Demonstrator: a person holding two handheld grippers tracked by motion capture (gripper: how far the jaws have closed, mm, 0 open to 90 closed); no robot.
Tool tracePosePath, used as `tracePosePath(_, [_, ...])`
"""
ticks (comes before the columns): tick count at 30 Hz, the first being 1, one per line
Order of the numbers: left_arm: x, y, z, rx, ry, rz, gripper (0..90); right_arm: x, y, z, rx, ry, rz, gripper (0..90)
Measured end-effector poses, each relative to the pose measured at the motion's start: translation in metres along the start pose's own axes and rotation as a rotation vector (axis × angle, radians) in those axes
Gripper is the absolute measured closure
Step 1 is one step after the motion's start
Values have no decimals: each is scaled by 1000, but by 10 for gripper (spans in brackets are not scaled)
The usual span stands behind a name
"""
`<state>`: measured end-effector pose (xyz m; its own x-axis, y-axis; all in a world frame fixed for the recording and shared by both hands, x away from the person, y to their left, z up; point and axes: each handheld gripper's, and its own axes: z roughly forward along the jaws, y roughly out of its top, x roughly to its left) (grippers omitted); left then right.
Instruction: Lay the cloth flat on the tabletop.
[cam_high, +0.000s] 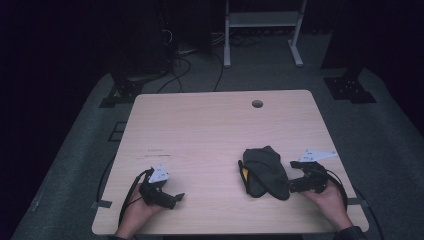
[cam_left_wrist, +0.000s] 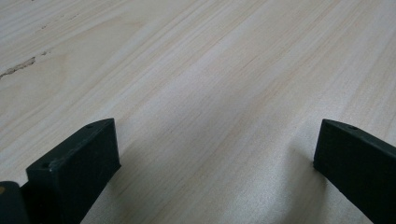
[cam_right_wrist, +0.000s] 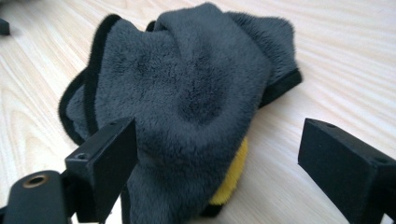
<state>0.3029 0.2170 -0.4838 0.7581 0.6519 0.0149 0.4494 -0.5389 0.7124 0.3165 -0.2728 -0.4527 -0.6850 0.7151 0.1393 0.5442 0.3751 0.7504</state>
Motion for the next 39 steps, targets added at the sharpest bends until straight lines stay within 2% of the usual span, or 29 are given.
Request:
tracePosePath(5, [0, 0, 0, 0, 0, 0, 0, 0, 3, 13, 36, 22, 10, 131])
tracePosePath(6, [0, 0, 0, 0, 0, 1, 0, 1, 4, 18, 50, 34, 7, 193])
tracePosePath(7, [0, 0, 0, 0, 0, 1, 0, 1, 4, 18, 50, 34, 7, 193])
tracePosePath(8, [0, 0, 0, 1, 0, 2, 0, 2, 6, 20, 50, 70, 6, 324])
tracePosePath(10, [0, 0, 0, 1, 0, 2, 0, 3, 8, 20, 46, 65, -2, 380])
tracePosePath(15, [0, 0, 0, 1, 0, 2, 0, 5, 9, 16, 28, 60, -11, 453])
tracePosePath(16, [0, 0, 0, 1, -1, 2, 0, 6, 10, 14, 15, 57, -17, 542])
tracePosePath(17, [0, 0, 0, 1, -1, 2, 0, 6, 10, 14, 15, 57, -17, 542])
tracePosePath(18, [0, 0, 0, 1, 0, 2, 0, 8, 11, 9, -9, 54, -27, 635])
tracePosePath(21, [0, 0, 0, 1, 0, 1, 0, 11, 14, 4, -37, 68, -39, 751])
tracePosePath(28, [0, 1, 0, 6, 0, 1, 0, 26, 31, -2, -101, 124, -73, 796])
tracePosePath(30, [0, 1, 0, 6, -1, 1, 0, 35, 42, 0, -123, 159, -95, 800])
tracePosePath(33, [0, 1, 0, 6, -1, 1, 0, 42, 51, 3, -136, 179, -114, 801])
tracePosePath(34, [0, 1, 0, 6, -2, 2, 0, 49, 60, 7, -146, 205, -127, 801])
tracePosePath(35, [0, 1, 0, 6, -2, 2, 0, 49, 60, 7, -146, 205, -127, 801])
tracePosePath(39, [-1, 1, 1, 1, -7, 2, 0, 64, 76, 20, -149, 240, -175, 802])
